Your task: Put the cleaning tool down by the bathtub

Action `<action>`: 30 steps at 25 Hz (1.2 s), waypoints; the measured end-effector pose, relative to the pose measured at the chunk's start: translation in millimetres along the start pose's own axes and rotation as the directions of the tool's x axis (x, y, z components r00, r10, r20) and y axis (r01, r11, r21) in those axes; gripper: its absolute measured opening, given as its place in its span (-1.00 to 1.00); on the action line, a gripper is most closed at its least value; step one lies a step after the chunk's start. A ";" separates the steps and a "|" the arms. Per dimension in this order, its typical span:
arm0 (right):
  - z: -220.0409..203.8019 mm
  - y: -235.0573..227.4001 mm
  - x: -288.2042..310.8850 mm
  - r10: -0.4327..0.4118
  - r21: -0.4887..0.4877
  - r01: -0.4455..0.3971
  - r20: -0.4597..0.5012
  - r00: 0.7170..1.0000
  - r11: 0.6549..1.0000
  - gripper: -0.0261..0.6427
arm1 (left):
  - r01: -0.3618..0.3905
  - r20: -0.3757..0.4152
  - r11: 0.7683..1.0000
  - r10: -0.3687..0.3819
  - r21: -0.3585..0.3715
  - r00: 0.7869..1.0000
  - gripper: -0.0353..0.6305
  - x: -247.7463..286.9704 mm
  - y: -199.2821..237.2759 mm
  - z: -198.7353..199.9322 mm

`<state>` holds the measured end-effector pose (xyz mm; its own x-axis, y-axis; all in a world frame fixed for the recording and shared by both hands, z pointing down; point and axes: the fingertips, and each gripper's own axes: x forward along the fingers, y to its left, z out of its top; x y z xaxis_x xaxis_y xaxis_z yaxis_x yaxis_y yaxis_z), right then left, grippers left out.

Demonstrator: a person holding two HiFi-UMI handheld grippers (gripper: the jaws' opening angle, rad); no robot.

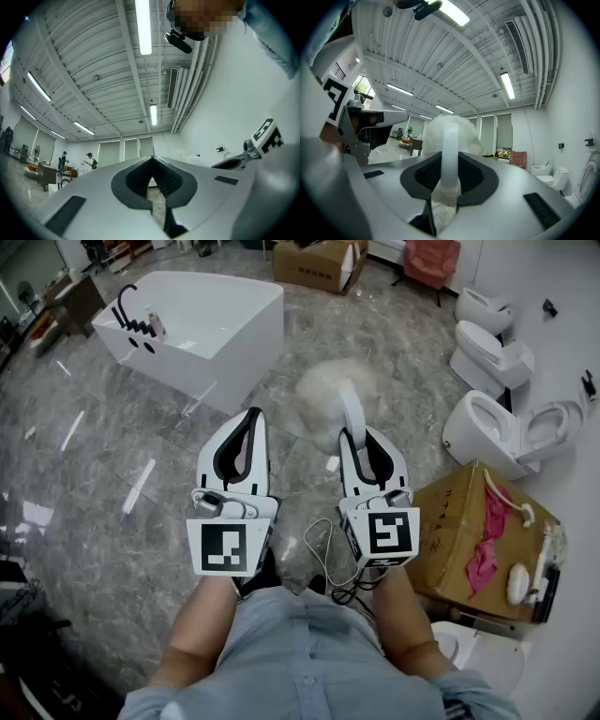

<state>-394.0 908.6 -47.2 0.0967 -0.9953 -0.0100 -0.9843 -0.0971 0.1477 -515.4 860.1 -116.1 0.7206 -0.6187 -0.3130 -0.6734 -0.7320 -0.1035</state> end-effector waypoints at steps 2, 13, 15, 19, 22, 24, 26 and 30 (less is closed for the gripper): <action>0.3 4.9 9.6 -0.003 -0.002 0.003 -0.001 1.000 1.000 -0.63 | 0.001 -0.002 1.000 -0.001 0.007 1.000 -0.85 2.7 11.2 -3.7; 11.1 38.9 77.1 -0.051 -0.007 0.051 0.018 0.999 0.999 -0.63 | 0.029 0.037 1.000 -0.029 -0.006 0.999 -0.85 31.2 91.4 -15.7; 10.7 42.2 89.7 -0.070 -0.007 0.070 0.014 0.997 0.998 -0.63 | 0.037 0.037 0.999 -0.037 -0.013 0.999 -0.85 36.8 107.2 -21.4; 9.7 36.8 108.2 -0.125 -0.003 0.125 0.004 0.992 0.992 -0.63 | 0.060 0.025 0.998 -0.059 -0.022 0.998 -0.85 49.4 128.5 -34.4; 5.7 27.4 120.8 -0.144 -0.007 0.144 -0.010 0.990 0.990 -0.63 | 0.068 0.023 0.997 -0.067 -0.037 0.998 -0.85 64.3 136.0 -44.6; -0.5 17.9 131.6 -0.155 -0.006 0.155 -0.018 0.988 0.988 -0.63 | 0.076 0.012 0.997 -0.075 -0.034 0.997 -0.85 77.1 137.4 -55.8; -8.9 7.1 145.0 -0.166 -0.004 0.166 -0.030 0.986 0.986 -0.63 | 0.087 0.005 0.996 -0.087 -0.038 0.996 -0.85 92.6 138.1 -67.6; -29.7 -18.0 180.2 -0.182 0.006 0.183 -0.055 0.982 0.983 -0.63 | 0.107 -0.033 0.994 -0.107 -0.005 0.994 -0.85 130.3 143.2 -101.2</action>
<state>-354.5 731.1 -22.3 0.2823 -0.9592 0.0180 -0.9509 -0.2773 0.1373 -501.2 645.8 -76.2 0.7934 -0.5459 -0.2692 -0.5918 -0.7953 -0.1316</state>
